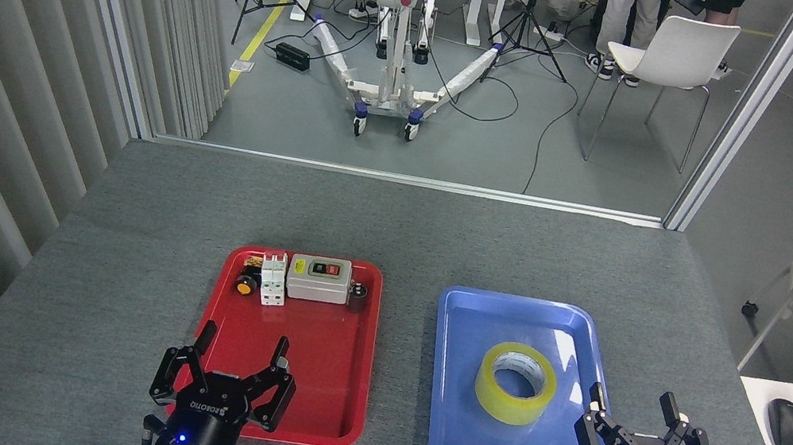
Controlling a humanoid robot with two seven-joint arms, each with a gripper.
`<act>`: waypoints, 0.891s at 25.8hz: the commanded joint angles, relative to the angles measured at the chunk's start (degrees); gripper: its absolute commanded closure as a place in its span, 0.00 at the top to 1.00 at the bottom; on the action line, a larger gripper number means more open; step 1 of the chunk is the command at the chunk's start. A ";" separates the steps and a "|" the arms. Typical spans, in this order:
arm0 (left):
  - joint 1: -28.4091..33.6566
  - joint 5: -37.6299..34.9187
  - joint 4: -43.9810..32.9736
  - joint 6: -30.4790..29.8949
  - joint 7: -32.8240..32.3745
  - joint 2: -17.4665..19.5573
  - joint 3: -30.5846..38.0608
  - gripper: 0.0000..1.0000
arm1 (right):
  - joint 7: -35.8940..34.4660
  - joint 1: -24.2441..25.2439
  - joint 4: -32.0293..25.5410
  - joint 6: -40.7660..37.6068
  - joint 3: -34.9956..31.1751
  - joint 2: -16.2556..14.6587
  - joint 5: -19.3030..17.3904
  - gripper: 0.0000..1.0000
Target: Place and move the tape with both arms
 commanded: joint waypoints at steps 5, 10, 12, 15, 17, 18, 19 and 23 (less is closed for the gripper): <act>-0.14 -0.09 -0.42 -0.15 0.02 0.10 0.00 1.00 | 2.46 3.60 -8.21 0.70 -2.15 0.39 -0.19 0.98; -0.31 -0.18 -0.60 -0.50 -0.06 0.19 0.00 1.00 | 5.62 7.90 -12.43 0.70 -5.05 2.67 0.77 0.99; -0.23 -0.18 -0.69 -0.41 -0.06 0.19 0.09 1.00 | 5.71 10.10 -14.18 0.70 -6.90 3.90 2.62 0.99; 0.04 -0.09 -0.69 -0.41 0.02 0.19 0.09 1.00 | 5.88 10.89 -14.98 0.96 -7.16 4.34 3.32 0.99; 0.30 -0.18 -0.77 -0.42 0.11 0.19 0.09 1.00 | 5.88 10.89 -14.98 2.10 -7.16 4.26 3.23 0.99; 0.39 -0.18 -0.86 -0.41 0.20 0.19 0.09 1.00 | 6.06 10.89 -14.98 2.72 -7.16 4.26 3.23 0.99; 0.48 -0.18 -0.95 -0.50 0.46 0.28 0.00 1.00 | 6.85 10.89 -14.98 3.25 -7.25 4.34 3.23 0.99; 0.56 -0.27 -0.07 -0.24 0.55 0.37 -0.09 1.00 | 9.05 10.98 -14.98 3.16 -7.34 4.34 3.15 0.99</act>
